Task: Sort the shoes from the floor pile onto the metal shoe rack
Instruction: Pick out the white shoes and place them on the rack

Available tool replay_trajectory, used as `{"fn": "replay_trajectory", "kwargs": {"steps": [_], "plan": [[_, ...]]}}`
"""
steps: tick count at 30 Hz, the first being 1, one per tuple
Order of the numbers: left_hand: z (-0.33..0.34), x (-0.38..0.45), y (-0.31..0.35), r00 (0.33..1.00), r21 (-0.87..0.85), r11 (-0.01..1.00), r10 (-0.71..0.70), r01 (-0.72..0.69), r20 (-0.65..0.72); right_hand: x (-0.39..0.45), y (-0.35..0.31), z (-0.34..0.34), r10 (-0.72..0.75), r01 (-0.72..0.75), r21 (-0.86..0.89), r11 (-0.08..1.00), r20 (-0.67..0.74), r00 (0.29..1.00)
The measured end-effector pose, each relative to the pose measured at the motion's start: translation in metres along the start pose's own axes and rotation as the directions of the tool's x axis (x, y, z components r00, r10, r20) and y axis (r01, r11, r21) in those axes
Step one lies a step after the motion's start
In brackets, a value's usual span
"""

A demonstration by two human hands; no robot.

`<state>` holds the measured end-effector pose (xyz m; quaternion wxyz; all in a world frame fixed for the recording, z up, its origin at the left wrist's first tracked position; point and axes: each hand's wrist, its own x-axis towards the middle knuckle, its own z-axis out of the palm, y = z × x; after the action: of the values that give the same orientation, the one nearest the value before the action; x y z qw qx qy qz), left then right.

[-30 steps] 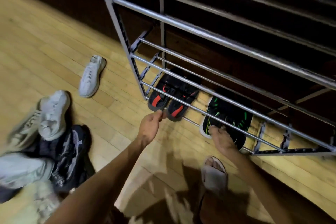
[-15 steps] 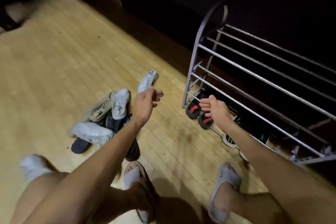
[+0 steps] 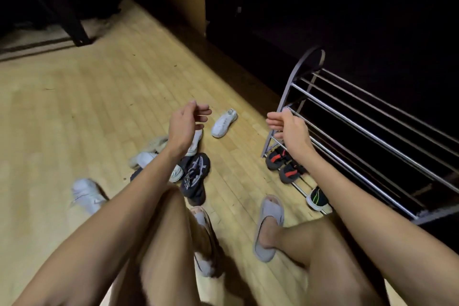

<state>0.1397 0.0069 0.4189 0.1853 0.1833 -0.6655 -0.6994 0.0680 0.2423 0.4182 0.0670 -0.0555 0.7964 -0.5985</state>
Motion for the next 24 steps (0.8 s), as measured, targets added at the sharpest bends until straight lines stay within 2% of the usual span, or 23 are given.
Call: {"fn": "replay_trajectory", "kwargs": {"steps": [11,24], "plan": [[-0.051,0.016,-0.037,0.976,-0.019,0.991,-0.136,0.135,-0.168,0.040,0.009,0.085,0.046,-0.047,0.005,0.999,0.135,0.990],[-0.106,0.078,-0.107,0.929,0.019,0.959,-0.267,0.281,-0.257,0.096,0.065,0.176,0.151,-0.134,-0.081,0.988,0.268,0.952]]}}
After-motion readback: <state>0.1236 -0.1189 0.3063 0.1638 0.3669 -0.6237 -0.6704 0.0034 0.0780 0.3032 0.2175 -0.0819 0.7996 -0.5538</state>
